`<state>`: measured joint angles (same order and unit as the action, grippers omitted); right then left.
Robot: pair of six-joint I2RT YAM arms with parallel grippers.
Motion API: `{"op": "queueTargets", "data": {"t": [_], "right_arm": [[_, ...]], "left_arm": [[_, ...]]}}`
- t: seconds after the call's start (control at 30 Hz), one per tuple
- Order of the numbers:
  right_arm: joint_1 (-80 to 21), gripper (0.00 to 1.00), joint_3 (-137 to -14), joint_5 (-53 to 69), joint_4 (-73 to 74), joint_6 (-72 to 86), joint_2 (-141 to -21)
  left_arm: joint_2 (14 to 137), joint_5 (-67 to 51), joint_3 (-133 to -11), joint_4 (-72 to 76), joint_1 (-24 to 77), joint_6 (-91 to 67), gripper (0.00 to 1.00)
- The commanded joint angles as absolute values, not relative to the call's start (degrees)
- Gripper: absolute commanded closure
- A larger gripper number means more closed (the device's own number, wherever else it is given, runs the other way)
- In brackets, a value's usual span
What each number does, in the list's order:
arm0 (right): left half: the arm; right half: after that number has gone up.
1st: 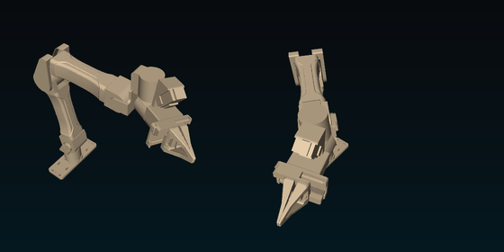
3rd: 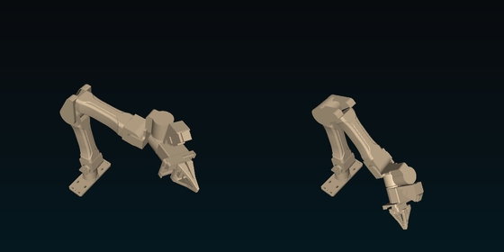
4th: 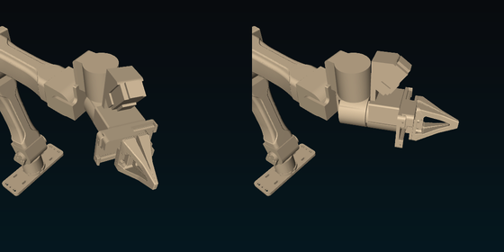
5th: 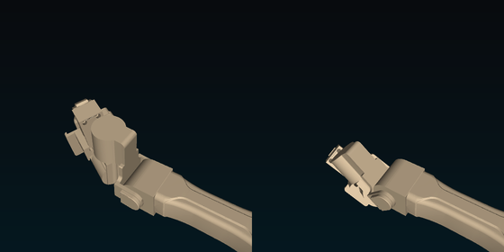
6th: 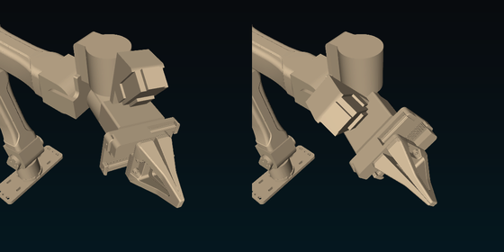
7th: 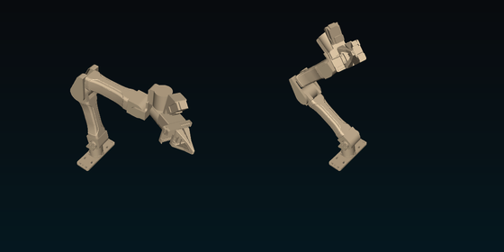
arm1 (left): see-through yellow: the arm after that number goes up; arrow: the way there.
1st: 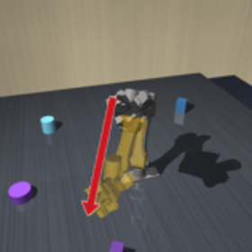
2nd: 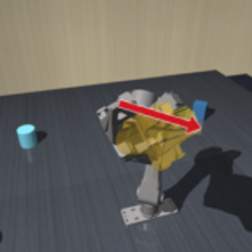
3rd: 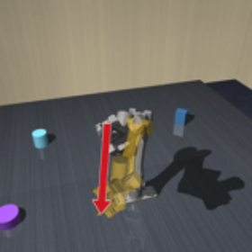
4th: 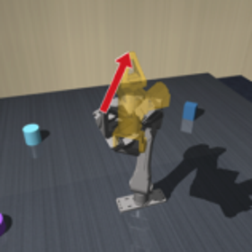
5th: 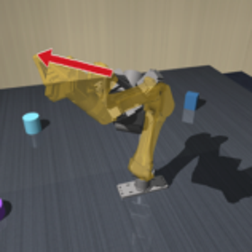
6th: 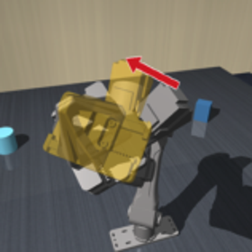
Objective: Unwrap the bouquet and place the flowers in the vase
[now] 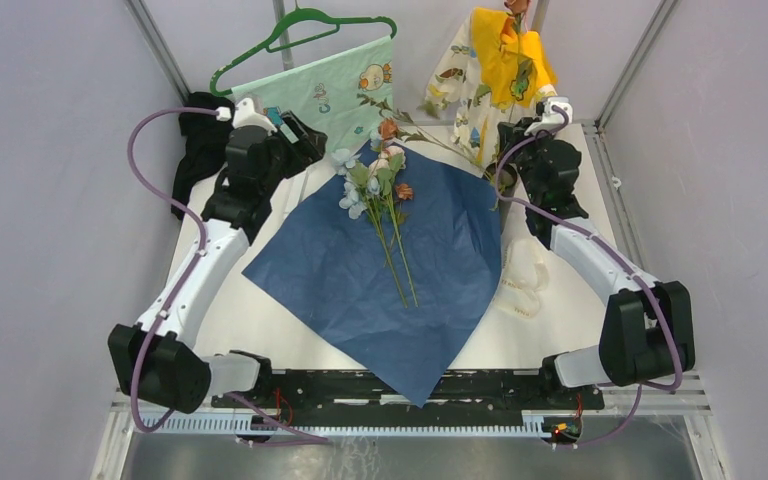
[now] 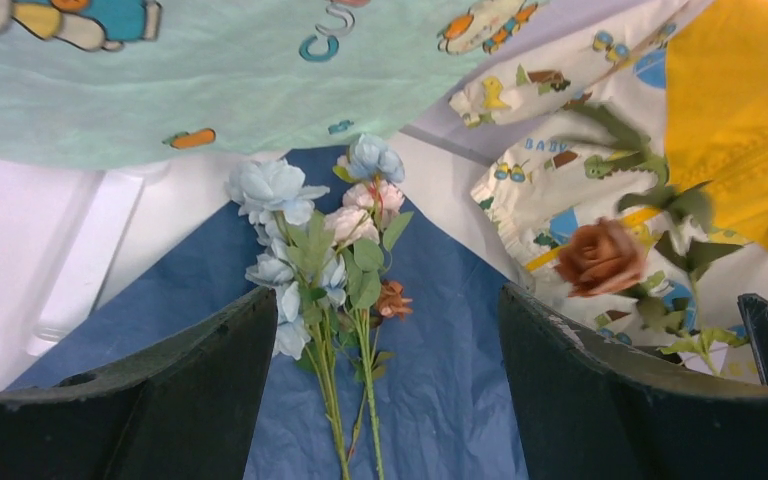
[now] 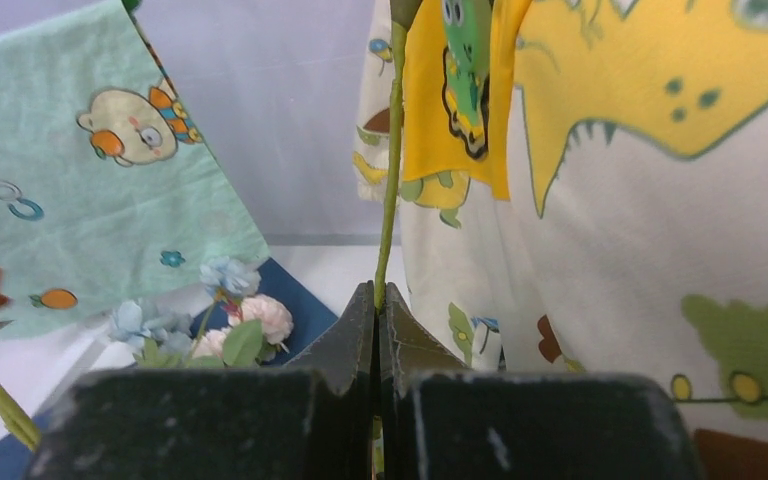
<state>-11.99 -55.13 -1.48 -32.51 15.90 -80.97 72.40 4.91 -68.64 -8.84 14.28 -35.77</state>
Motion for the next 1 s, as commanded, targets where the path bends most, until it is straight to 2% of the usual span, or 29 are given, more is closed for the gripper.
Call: {"op": "queueTargets", "data": {"t": [0.0,0.27,0.43,0.5,0.63,0.7,0.83,0.97], "right_arm": [[-11.93,1.00,-54.40,-2.09,-26.53,10.58,-79.80],[-11.92,1.00,-49.50,-3.88,-22.97,7.26,-80.24],[-11.88,0.99,-50.51,-5.81,-18.19,7.39,-81.69],[-11.90,0.92,-50.62,-6.48,-17.29,7.64,-81.63],[-11.91,0.56,-50.78,-5.77,-17.64,7.90,-80.77],[-11.95,0.43,-51.29,-5.40,-17.69,8.18,-80.14],[-11.93,0.32,-53.84,-4.49,-17.17,8.52,-78.99],[-11.90,0.29,-56.35,-2.44,-16.59,9.43,-77.81]], "left_arm": [[74.45,4.07,-70.04,-5.06,15.55,-33.31,0.14],[79.24,3.17,-70.67,-3.37,17.75,-33.05,0.14],[81.83,3.25,-71.77,-3.26,19.49,-32.48,0.14],[82.60,3.25,-72.04,-3.11,19.89,-32.43,0.14],[84.03,3.01,-72.63,-3.16,20.35,-32.13,0.14],[84.55,3.04,-72.73,-3.16,20.44,-32.00,0.14],[85.19,3.21,-72.86,-3.12,20.65,-31.73,0.14],[85.81,3.08,-73.07,-3.10,20.76,-31.58,0.14]]}}
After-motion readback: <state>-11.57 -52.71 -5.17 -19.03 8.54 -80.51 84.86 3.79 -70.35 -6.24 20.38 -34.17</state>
